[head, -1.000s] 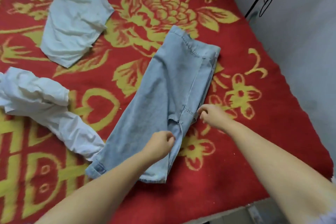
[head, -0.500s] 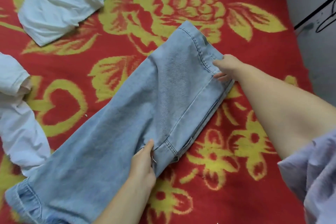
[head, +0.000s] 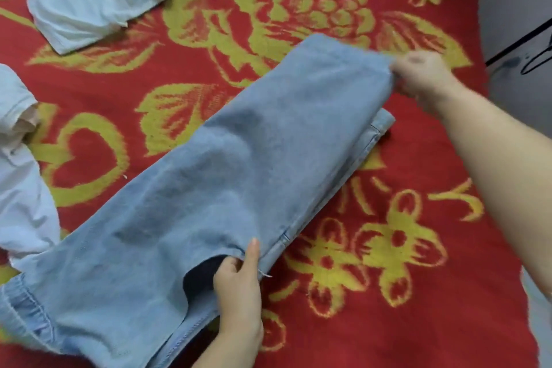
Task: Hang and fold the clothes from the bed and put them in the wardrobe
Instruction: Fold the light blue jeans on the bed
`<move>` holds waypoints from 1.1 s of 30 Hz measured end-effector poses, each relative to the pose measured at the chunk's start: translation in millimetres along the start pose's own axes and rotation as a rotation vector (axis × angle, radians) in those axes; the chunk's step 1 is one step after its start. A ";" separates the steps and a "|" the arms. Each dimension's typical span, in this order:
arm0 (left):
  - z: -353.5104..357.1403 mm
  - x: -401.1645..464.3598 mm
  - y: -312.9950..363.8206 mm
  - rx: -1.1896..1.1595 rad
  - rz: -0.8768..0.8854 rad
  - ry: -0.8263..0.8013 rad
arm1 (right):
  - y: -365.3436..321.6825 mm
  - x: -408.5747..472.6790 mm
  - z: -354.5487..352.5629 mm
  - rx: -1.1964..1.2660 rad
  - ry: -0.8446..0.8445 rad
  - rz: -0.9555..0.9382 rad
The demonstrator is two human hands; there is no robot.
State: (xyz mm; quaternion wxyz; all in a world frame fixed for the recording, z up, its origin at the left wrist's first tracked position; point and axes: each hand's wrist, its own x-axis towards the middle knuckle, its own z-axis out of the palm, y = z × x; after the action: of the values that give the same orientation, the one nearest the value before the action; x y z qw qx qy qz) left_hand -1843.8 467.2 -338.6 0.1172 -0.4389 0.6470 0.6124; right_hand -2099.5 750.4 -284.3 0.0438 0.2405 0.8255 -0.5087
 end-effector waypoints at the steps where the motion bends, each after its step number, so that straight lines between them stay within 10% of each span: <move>1: 3.0 0.6 -9.1 0.076 -0.018 0.007 | 28.6 0.0 -5.7 -0.100 0.015 0.065; 9: 5.4 25.3 -52.4 0.415 0.011 -0.025 | 120.7 3.7 5.9 -0.181 0.146 0.258; 15: -13.2 16.5 -49.5 0.424 -0.037 -0.199 | 92.7 -72.0 50.1 -0.723 0.252 -0.337; 19: -74.6 31.9 -17.5 0.570 0.402 -0.339 | 100.7 -171.7 127.9 -0.887 -0.301 -0.809; 22: -134.2 73.6 17.6 0.816 0.900 -0.312 | 126.8 -203.6 149.0 -1.184 -0.579 -0.591; 25: -194.9 123.5 31.7 1.120 1.046 -0.251 | 125.0 -214.4 160.7 -1.226 -0.525 -0.295; 29: -271.9 159.0 21.9 1.521 0.694 -0.141 | 88.3 -284.0 207.6 -0.956 -0.293 -0.272; 33: -303.1 191.4 34.5 1.213 0.464 -0.346 | 79.7 -376.9 289.1 -1.030 -0.393 -0.441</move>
State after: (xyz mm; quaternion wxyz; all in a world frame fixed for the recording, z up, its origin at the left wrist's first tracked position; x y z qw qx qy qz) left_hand -1863.8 110.0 -379.3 0.3104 -0.0402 0.9260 0.2113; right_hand -1782.3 397.8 -368.4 0.2003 -0.0878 0.9729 -0.0749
